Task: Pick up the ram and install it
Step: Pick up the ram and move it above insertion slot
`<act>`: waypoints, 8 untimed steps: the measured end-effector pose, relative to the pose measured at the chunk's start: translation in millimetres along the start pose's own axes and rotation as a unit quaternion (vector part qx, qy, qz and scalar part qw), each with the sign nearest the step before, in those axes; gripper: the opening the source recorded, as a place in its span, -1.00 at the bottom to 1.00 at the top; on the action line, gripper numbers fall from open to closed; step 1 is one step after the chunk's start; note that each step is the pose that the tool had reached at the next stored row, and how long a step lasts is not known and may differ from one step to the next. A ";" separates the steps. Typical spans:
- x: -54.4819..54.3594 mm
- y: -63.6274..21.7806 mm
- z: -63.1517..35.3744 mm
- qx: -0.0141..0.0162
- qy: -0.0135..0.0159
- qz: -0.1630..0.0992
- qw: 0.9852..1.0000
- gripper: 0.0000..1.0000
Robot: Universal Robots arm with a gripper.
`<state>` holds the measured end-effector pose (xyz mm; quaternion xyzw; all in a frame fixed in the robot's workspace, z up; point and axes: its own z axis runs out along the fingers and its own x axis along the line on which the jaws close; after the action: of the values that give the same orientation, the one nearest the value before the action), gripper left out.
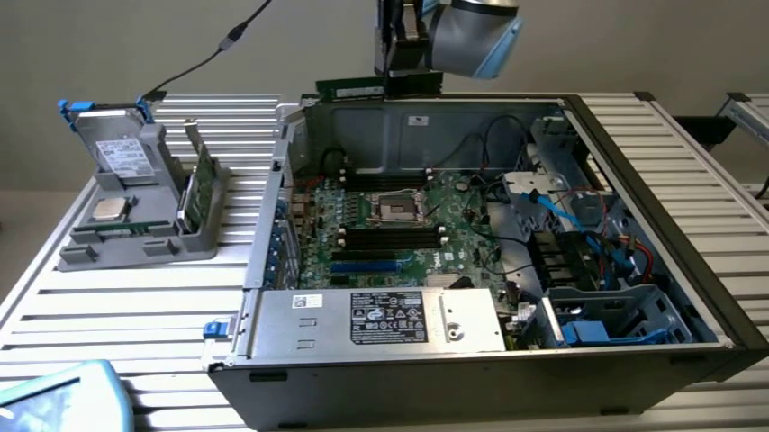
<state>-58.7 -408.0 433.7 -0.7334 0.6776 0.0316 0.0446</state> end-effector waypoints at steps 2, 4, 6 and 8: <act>0.1 -0.1 0.8 0.002 0.000 0.013 1.000 -0.73; 0.3 -0.8 2.0 0.004 0.001 0.020 1.000 -0.73; 0.6 -2.7 3.4 0.005 0.001 0.026 1.000 -0.73; 0.9 -5.6 4.4 0.005 0.001 0.029 1.000 -0.73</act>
<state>-53.0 -408.0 429.4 -0.7133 0.6987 0.0287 0.0470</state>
